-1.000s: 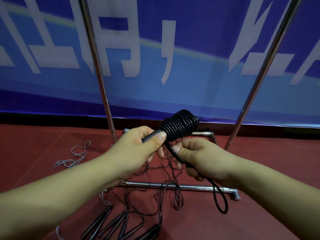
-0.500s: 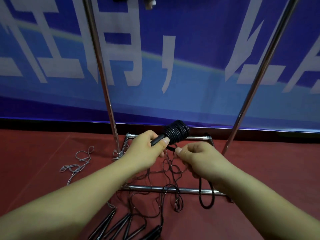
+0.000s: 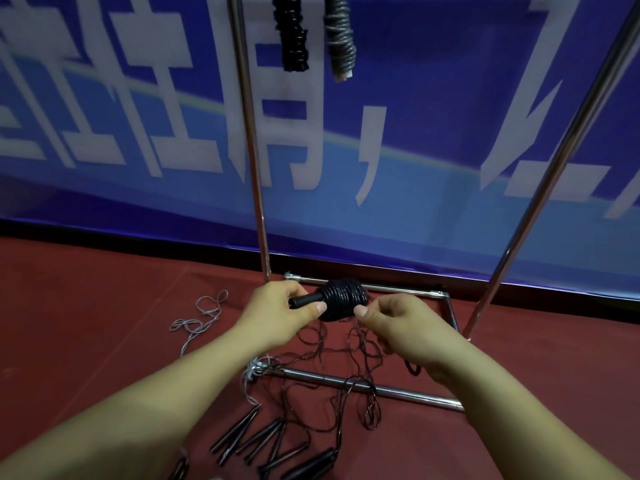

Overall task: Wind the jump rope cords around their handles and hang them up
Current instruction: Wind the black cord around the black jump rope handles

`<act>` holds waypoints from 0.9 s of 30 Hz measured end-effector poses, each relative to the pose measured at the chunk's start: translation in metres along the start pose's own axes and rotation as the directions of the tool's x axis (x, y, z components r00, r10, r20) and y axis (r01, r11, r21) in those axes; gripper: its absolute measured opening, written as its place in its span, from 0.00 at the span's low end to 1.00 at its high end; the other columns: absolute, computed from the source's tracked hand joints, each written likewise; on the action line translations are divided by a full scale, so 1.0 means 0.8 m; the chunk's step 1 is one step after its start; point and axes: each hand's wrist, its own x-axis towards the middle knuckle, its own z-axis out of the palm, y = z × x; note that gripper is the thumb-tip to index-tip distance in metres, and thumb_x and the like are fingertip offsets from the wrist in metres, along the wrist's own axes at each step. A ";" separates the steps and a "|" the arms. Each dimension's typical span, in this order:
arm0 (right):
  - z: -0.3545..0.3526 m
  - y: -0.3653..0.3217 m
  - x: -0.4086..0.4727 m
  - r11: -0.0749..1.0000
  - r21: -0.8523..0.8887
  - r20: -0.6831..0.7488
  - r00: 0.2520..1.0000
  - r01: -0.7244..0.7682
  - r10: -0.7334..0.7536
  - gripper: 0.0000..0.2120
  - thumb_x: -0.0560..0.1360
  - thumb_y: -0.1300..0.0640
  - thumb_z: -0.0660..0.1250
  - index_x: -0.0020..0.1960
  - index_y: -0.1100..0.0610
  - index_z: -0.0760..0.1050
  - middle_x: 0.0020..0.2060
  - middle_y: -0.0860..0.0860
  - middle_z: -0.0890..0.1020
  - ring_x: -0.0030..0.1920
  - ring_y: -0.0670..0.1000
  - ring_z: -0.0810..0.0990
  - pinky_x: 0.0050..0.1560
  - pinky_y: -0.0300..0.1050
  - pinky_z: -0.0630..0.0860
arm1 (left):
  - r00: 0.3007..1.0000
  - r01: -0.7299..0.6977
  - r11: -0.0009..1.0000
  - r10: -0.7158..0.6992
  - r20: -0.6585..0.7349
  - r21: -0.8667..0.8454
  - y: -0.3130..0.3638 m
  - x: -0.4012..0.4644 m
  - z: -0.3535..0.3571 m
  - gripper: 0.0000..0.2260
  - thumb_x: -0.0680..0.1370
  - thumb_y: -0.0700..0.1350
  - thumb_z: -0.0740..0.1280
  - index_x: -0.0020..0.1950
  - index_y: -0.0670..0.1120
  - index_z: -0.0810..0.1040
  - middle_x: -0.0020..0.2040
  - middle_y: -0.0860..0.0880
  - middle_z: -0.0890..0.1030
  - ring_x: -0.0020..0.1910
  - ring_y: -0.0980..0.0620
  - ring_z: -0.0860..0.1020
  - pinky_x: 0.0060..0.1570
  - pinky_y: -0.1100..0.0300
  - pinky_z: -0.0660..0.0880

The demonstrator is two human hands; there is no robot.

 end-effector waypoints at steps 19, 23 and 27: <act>-0.032 -0.045 0.068 0.945 -0.210 -0.144 0.948 0.251 -0.284 0.08 0.75 0.47 0.72 0.42 0.50 0.83 0.35 0.48 0.85 0.37 0.46 0.81 0.42 0.45 0.77 | 0.879 -0.366 0.928 0.319 0.354 0.072 0.065 0.005 -0.046 0.04 0.81 0.48 0.66 0.54 0.54 0.78 0.42 0.45 0.82 0.36 0.52 0.76 0.42 0.49 0.76; -0.038 -0.028 0.073 0.970 0.130 -0.093 0.977 0.205 -0.194 0.12 0.66 0.47 0.76 0.40 0.56 0.84 0.31 0.55 0.81 0.31 0.48 0.76 0.32 0.40 0.72 | 0.826 -0.365 0.929 0.353 0.440 -0.061 0.058 0.011 -0.051 0.03 0.81 0.50 0.65 0.53 0.53 0.78 0.39 0.50 0.78 0.36 0.55 0.74 0.41 0.50 0.73; -0.035 -0.007 0.082 0.931 0.336 0.032 0.987 0.138 -0.158 0.10 0.63 0.50 0.77 0.37 0.55 0.83 0.32 0.57 0.79 0.30 0.52 0.76 0.33 0.42 0.73 | 0.760 -0.329 0.914 0.406 0.508 -0.238 0.034 0.021 -0.040 0.07 0.80 0.51 0.65 0.53 0.49 0.77 0.39 0.56 0.74 0.37 0.58 0.71 0.41 0.60 0.68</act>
